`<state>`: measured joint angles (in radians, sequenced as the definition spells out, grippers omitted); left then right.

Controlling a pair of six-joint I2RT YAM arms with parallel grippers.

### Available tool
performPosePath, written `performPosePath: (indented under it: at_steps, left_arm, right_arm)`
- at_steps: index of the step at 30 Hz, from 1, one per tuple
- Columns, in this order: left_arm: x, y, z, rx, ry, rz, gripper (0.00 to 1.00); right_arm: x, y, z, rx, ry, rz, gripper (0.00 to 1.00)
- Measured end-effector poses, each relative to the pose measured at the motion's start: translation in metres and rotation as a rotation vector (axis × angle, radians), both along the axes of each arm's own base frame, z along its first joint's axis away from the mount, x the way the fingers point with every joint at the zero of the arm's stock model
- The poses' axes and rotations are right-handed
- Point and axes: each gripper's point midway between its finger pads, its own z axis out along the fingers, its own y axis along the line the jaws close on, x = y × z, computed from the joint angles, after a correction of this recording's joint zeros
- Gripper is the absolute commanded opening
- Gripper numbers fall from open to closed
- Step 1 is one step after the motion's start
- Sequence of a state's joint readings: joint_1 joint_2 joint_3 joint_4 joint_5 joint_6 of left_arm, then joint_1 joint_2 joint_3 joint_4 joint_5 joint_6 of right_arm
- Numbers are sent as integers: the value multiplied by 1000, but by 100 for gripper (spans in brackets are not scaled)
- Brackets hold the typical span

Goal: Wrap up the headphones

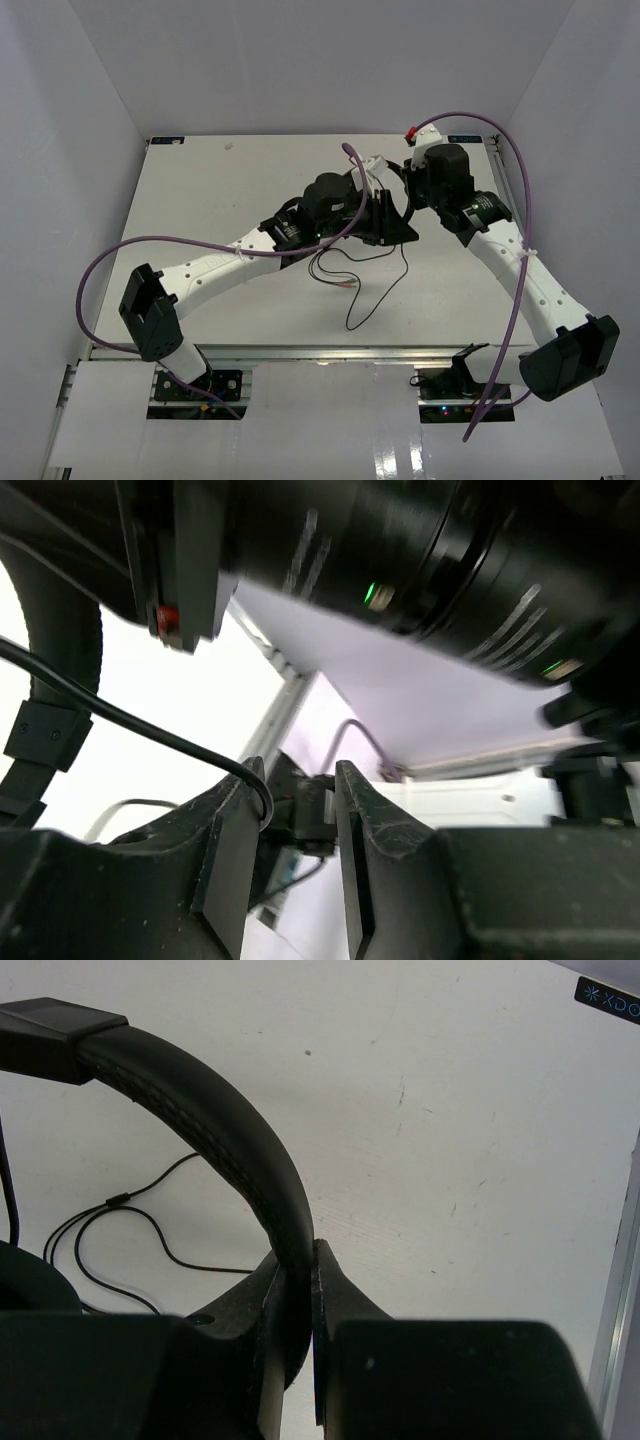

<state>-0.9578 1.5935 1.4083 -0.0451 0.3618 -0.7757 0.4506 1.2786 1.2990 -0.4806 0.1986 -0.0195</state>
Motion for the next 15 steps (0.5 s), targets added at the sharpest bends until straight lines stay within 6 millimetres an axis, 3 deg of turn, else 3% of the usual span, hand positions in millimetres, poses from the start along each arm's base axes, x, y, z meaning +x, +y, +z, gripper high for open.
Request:
performPosePath:
  at_steps: [6, 10, 12, 15]
  left_arm:
    - [-27, -16, -39, 66, -158, 5, 48]
    - [-43, -16, -68, 39, -317, 25, 47]
    - [-52, -11, -97, 52, -381, 28, 47]
    - [-52, -12, -123, 35, -492, 49, 47]
  right_arm:
    - [0, -1, 0, 55, 28, -25, 8]
    - [0, -1, 2, 83, 40, -28, 8]
    - [0, -1, 2, 96, 44, -27, 8]
    - [-1, 0, 2, 113, 52, -22, 8]
